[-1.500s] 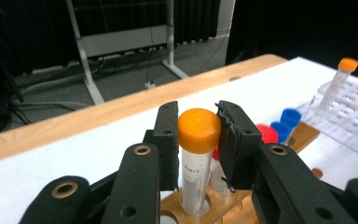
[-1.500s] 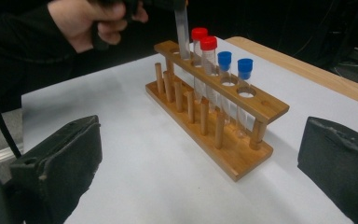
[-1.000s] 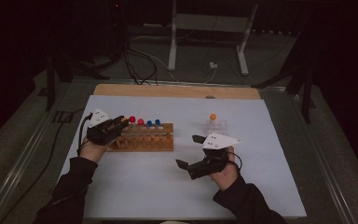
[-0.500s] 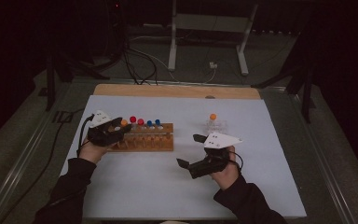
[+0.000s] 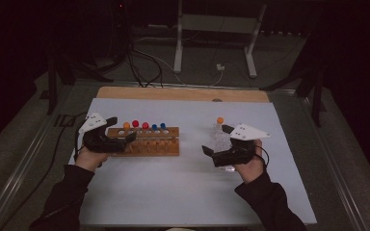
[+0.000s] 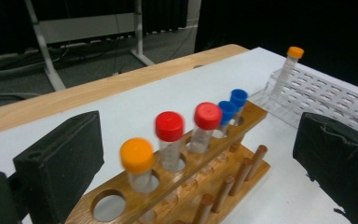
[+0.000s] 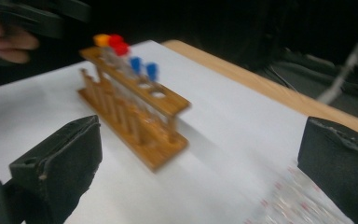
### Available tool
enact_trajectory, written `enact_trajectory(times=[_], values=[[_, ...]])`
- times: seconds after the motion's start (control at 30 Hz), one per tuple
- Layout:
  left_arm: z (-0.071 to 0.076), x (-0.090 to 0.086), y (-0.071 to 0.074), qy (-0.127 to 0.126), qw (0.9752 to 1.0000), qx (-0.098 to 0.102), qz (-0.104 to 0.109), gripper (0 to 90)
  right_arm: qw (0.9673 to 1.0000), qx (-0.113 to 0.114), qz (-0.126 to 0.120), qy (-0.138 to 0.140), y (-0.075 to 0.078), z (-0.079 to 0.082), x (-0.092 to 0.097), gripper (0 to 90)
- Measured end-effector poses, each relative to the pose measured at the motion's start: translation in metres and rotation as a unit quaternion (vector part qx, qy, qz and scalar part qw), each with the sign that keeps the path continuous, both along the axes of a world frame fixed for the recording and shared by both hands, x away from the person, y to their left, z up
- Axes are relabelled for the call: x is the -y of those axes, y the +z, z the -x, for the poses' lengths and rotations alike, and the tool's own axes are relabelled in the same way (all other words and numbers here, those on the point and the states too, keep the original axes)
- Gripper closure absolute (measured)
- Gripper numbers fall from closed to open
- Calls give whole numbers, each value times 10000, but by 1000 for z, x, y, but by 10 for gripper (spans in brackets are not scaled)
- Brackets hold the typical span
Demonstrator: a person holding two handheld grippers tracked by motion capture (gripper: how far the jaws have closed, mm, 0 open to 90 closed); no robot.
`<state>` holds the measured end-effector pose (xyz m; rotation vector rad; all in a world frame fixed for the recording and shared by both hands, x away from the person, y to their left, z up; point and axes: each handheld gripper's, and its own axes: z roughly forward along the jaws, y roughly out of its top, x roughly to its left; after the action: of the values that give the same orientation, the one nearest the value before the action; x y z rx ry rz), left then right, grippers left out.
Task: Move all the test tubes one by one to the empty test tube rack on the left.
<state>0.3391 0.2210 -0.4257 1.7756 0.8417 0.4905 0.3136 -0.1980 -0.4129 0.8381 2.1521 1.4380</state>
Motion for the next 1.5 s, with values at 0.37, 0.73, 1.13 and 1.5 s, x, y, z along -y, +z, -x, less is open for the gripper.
enact_trajectory(times=[0.37, 0.73, 1.13, 1.5], values=[[8, 11, 5, -228, 9997, 85, -69, 21, 9954, -361, 126, -883, -24, -38, 21, 37], [7, 11, 6, -216, 9997, 90, -78, 21, 9898, -817, 392, -1100, -39, -67, 32, 211], [7, 11, 5, -204, 9997, 67, -99, 21, 9876, -1052, 459, -1076, -50, -90, 31, 524], [7, 10, 5, -204, 9997, 51, -87, 21, 9888, -970, 521, -1008, -51, -96, 26, 735]])
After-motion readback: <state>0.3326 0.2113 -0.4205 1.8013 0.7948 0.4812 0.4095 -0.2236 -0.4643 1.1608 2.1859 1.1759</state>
